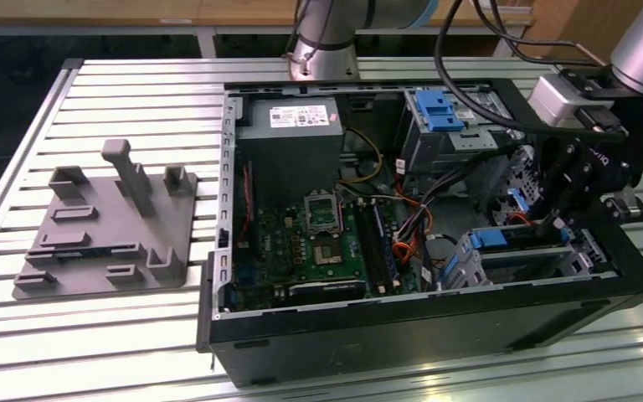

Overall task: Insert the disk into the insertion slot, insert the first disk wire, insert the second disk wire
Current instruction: 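Insert the first disk wire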

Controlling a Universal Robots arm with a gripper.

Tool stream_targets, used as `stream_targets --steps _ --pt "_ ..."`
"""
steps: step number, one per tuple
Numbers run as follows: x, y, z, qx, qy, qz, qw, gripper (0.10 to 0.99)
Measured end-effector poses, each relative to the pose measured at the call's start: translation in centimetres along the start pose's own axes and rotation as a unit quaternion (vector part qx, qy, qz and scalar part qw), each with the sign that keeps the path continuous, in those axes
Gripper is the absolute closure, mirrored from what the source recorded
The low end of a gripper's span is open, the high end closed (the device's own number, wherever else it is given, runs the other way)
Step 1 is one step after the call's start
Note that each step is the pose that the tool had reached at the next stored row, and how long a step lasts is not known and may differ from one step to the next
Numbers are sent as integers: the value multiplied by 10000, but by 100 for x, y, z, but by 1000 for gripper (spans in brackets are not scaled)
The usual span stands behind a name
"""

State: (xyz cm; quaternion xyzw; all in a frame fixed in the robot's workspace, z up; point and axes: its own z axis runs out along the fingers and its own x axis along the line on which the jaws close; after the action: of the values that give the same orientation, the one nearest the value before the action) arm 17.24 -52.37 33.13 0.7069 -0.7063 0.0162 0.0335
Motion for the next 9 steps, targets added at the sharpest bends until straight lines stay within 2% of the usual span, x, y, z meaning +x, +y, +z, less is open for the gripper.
stream_targets --steps 5,9 --pt "-14 4 -162 0 17 1 10000 784" --pt "-51 6 -266 0 125 5 9999 784"
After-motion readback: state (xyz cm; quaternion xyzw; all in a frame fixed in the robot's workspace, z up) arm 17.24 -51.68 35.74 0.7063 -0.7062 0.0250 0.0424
